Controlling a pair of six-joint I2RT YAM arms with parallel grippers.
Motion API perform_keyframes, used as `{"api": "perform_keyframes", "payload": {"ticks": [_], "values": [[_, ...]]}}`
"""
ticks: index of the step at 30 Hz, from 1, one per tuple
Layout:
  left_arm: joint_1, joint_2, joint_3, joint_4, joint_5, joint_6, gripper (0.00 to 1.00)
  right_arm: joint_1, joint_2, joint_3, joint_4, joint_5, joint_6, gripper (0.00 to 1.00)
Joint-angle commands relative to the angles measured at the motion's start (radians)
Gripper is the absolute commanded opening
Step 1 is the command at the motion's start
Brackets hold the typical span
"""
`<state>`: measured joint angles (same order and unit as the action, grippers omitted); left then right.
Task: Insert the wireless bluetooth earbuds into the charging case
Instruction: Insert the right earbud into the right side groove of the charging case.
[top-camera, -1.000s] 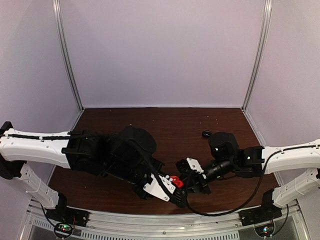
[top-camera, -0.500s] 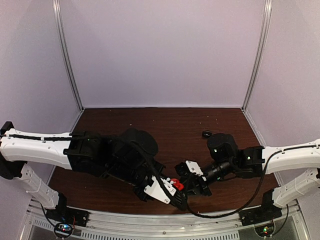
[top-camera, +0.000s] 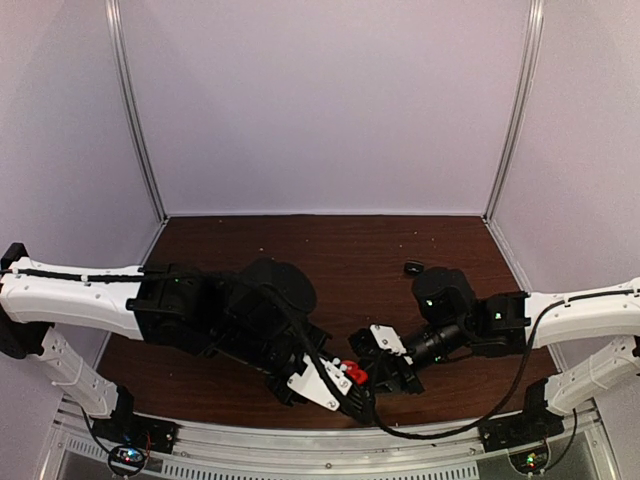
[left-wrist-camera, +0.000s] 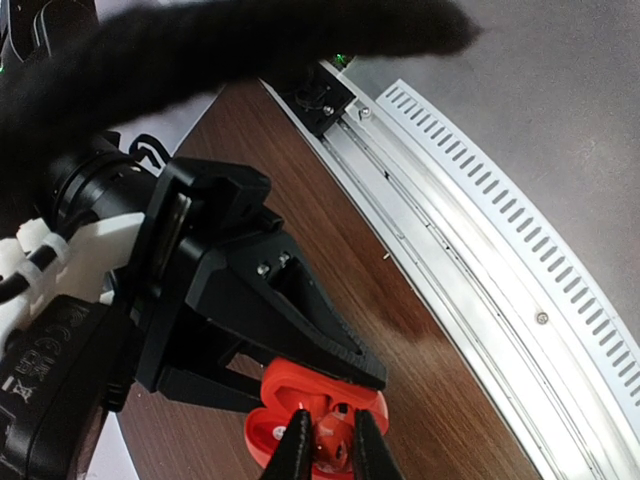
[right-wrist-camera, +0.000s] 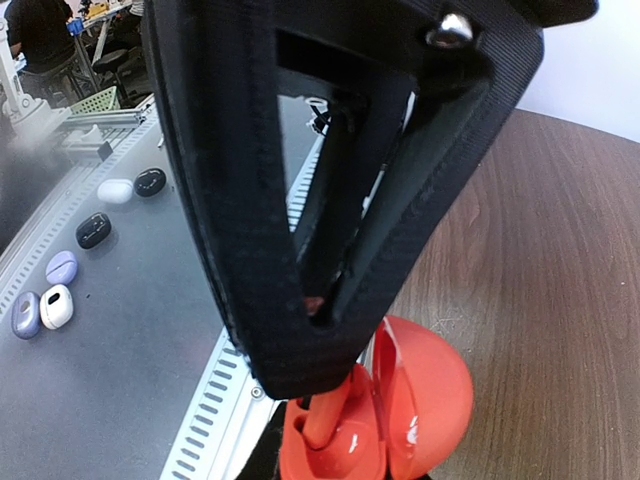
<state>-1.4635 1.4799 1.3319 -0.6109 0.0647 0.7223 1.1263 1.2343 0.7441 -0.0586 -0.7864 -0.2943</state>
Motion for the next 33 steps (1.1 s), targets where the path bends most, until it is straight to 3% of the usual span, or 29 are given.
{"api": "perform_keyframes", "payload": {"ticks": [1, 33], "values": [[-0.017, -0.013, -0.006, -0.013, 0.045, -0.018, 0.12, 0.003, -0.023, 0.039, 0.025, 0.017, -0.019, 0.00], [-0.021, 0.028, -0.016, -0.002, 0.030, 0.008, 0.13, 0.032, 0.011, 0.090, 0.015, 0.001, 0.001, 0.00]]}}
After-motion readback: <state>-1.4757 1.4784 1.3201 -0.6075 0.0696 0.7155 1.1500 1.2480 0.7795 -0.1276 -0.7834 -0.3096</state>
